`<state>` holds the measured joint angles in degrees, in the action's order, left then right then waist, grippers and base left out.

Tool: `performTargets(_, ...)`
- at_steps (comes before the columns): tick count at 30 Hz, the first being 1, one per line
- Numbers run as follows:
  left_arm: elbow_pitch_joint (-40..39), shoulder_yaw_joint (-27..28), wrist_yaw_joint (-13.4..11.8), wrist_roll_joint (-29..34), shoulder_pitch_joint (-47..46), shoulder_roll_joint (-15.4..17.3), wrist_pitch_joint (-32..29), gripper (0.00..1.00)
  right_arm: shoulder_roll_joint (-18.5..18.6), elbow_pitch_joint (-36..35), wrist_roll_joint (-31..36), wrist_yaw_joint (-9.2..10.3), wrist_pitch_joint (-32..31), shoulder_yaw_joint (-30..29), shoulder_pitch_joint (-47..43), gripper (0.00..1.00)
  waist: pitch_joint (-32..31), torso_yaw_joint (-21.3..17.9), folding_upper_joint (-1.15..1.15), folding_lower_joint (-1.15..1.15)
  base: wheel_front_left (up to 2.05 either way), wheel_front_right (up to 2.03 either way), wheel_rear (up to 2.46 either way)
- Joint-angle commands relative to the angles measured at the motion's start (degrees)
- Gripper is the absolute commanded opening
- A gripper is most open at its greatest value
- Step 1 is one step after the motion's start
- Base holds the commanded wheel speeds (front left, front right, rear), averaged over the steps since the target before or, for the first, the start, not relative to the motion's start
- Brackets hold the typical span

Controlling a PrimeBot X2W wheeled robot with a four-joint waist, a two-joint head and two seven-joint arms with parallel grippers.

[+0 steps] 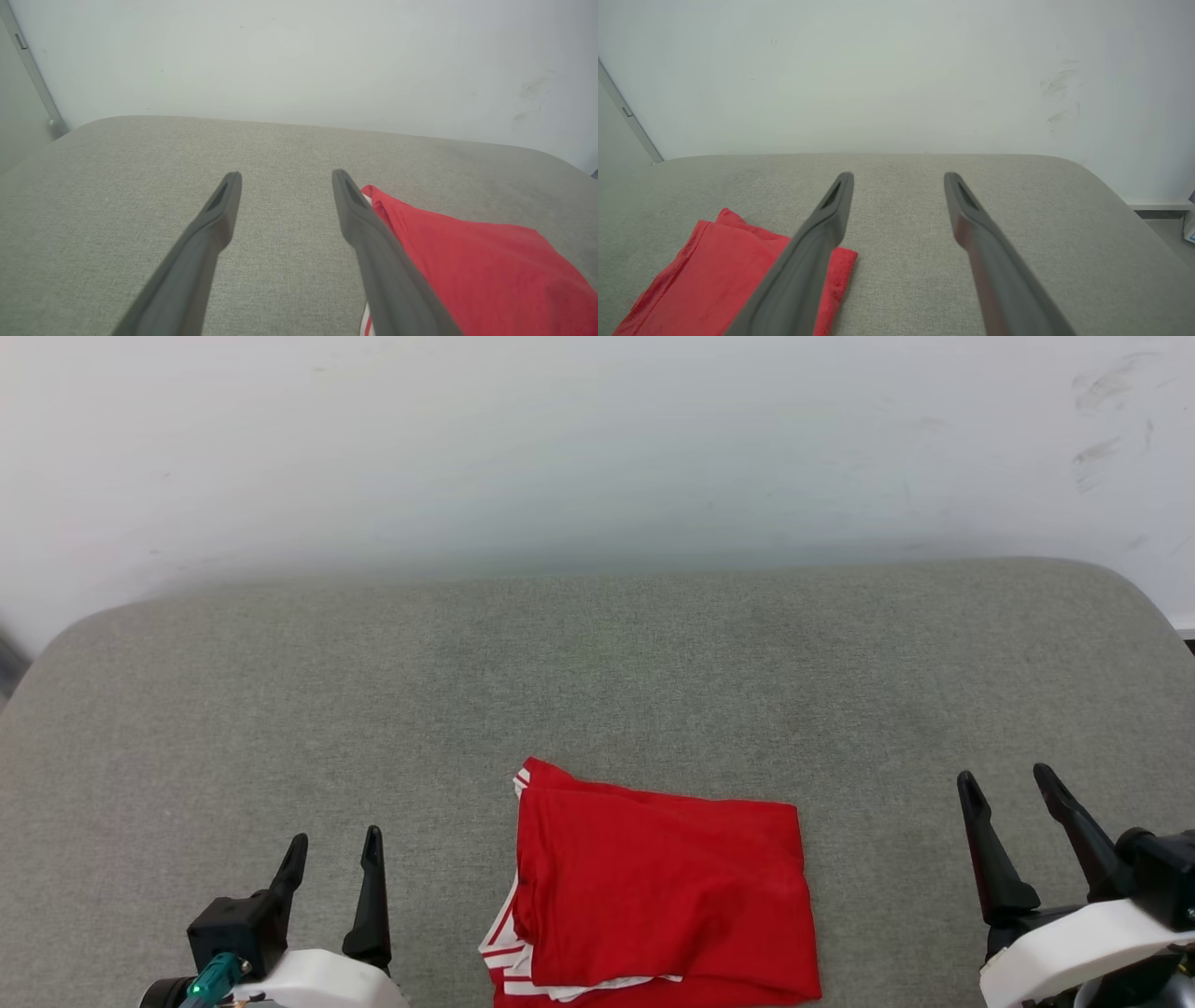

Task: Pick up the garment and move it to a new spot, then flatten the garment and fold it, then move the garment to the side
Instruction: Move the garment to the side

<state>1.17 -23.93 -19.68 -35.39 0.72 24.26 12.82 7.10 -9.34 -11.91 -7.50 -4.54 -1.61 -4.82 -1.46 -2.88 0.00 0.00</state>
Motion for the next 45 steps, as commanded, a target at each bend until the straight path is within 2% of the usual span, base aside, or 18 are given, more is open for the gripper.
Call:
performTargets(1, 0.4, 0.2, 0.2, 0.0, -0.5, -0.3, 0.4, 1.00, -0.5, -0.3, 0.1, 0.02, -0.5, -0.3, -0.4, 1.00, 0.1, 0.0, 0.00, 0.00, 0.00, 0.00, 0.00)
performTargets(6, 0.7, 0.8, 0.3, -0.3, -1.3, -0.5, 0.9, 1.00, -0.2, 0.5, -2.3, 0.02, -1.9, -2.4, 0.1, 1.00, 0.2, 0.3, 0.00, 0.00, 0.00, 0.00, 0.00)
performTargets(13, -0.1, 1.3, 0.7, 0.0, -2.9, -1.2, 1.4, 1.00, 3.6, 8.4, -12.0, 0.01, -11.3, -11.4, 1.9, 1.00, 1.4, 2.4, 0.00, 0.00, 0.00, 0.00, 0.00)
performTargets(16, -0.5, 1.3, 0.9, 0.5, -4.2, -1.6, 1.6, 1.00, 4.9, 13.0, -16.8, 0.01, -16.5, -12.5, 3.1, 1.00, 3.0, 3.9, 0.00, 0.00, 0.00, 0.00, 0.00)
performTargets(19, -0.5, 1.3, 1.2, 1.1, -5.6, -2.2, 1.8, 1.00, 5.1, 17.7, -22.7, 0.01, -22.5, -11.1, 4.6, 1.00, 5.0, 5.5, 0.00, 0.00, 0.00, 0.00, 0.00)
performTargets(21, -0.3, 1.2, 1.4, 1.5, -6.5, -2.7, 2.0, 1.00, 3.8, 20.3, -27.6, 0.01, -26.2, -9.7, 6.1, 1.00, 6.3, 6.6, 0.00, 0.00, 0.00, 0.00, 0.00)
performTargets(24, -0.2, 1.3, 1.8, 1.8, -7.6, -3.0, 2.1, 1.00, 4.2, 22.7, -30.0, 0.02, -28.4, -8.1, 7.3, 1.00, 7.5, 7.6, 0.00, 0.00, 0.00, 0.00, 0.00)
performTargets(31, 0.8, 0.9, 3.1, 2.6, -9.8, -4.4, 2.2, 1.00, 0.7, 30.2, -43.7, 0.04, -34.6, -2.1, 12.5, 1.00, 11.1, 10.3, 0.00, 0.00, 0.00, 0.00, 0.00)
performTargets(35, 1.5, 1.1, 3.6, 2.8, -10.6, -4.8, 2.3, 1.00, 0.1, 34.6, -48.1, 0.08, -36.5, 0.5, 14.2, 1.00, 11.8, 10.9, 0.00, 0.00, 0.00, 0.00, 0.00)
performTargets(36, 1.7, 1.2, 3.8, 2.9, -10.7, -4.9, 2.3, 1.00, 0.1, 35.5, -48.6, 0.08, -36.7, 1.1, 14.5, 0.77, 11.9, 11.1, 0.00, 0.00, 0.00, 0.00, 0.00)
performTargets(37, 1.9, 1.2, 3.9, 3.0, -10.7, -5.0, 2.3, 1.00, 0.1, 36.1, -49.0, 0.09, -36.6, 1.7, 14.9, 0.23, 11.9, 11.2, 0.00, 0.00, 0.00, 0.00, 0.00)
performTargets(38, 2.1, 1.3, 4.0, 3.0, -10.7, -5.0, 2.4, 1.00, -0.1, 36.5, -49.8, 0.09, -36.2, 2.2, 15.2, 0.00, 11.7, 11.2, 0.00, 0.00, 0.00, 0.00, 0.00)
performTargets(41, 2.7, 1.4, 4.4, 2.6, -9.9, -5.2, 2.4, 1.00, 1.5, 36.5, -50.3, 0.05, -34.5, 4.3, 16.2, 0.00, 10.0, 10.5, 0.00, 0.00, 0.00, 0.00, 0.00)
performTargets(45, 3.1, 1.5, 4.4, 2.7, -8.9, -4.6, 2.4, 1.00, 5.0, 36.6, -44.1, 0.06, -29.8, 8.0, 17.8, 0.00, 7.7, 8.7, 0.00, 0.00, 0.00, 0.00, 0.00)
